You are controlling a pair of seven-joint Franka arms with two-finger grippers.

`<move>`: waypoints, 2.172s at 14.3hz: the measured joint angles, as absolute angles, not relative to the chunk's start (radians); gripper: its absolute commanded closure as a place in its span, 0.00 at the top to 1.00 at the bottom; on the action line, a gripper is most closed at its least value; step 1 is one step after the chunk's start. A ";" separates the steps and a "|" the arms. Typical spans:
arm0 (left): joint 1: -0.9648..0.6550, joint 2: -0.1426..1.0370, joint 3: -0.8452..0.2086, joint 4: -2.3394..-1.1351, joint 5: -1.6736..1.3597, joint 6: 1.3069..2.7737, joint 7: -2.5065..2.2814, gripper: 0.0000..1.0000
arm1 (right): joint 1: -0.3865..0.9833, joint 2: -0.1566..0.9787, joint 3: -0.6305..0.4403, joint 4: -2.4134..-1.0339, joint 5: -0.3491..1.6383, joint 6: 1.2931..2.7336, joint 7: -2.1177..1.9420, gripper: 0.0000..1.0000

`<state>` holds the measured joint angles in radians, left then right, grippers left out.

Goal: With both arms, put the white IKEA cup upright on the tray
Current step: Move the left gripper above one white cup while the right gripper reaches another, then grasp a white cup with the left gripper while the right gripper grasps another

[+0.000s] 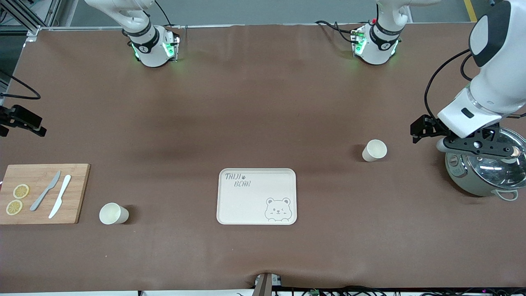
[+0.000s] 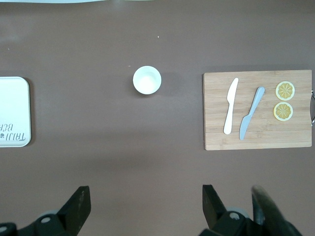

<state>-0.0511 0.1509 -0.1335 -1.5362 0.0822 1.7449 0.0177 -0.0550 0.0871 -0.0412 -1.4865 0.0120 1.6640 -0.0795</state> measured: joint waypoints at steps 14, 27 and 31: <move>-0.119 0.298 -0.226 -1.571 0.082 1.852 -0.127 1.00 | -0.055 0.106 -0.035 -1.488 0.016 1.728 -0.079 1.00; -0.019 0.141 -0.224 -2.141 0.083 2.301 -0.052 1.00 | 0.030 0.409 -0.019 -1.504 0.016 2.028 -0.079 1.00; 0.113 0.102 -0.220 -2.325 0.083 2.512 0.092 1.00 | 0.034 0.515 -0.019 -1.506 0.016 2.161 -0.079 1.00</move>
<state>0.1130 0.1018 -0.2198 -2.3247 0.0830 2.5122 0.0922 0.0338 0.5154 -0.0188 -1.5058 0.0163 2.1611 -0.0791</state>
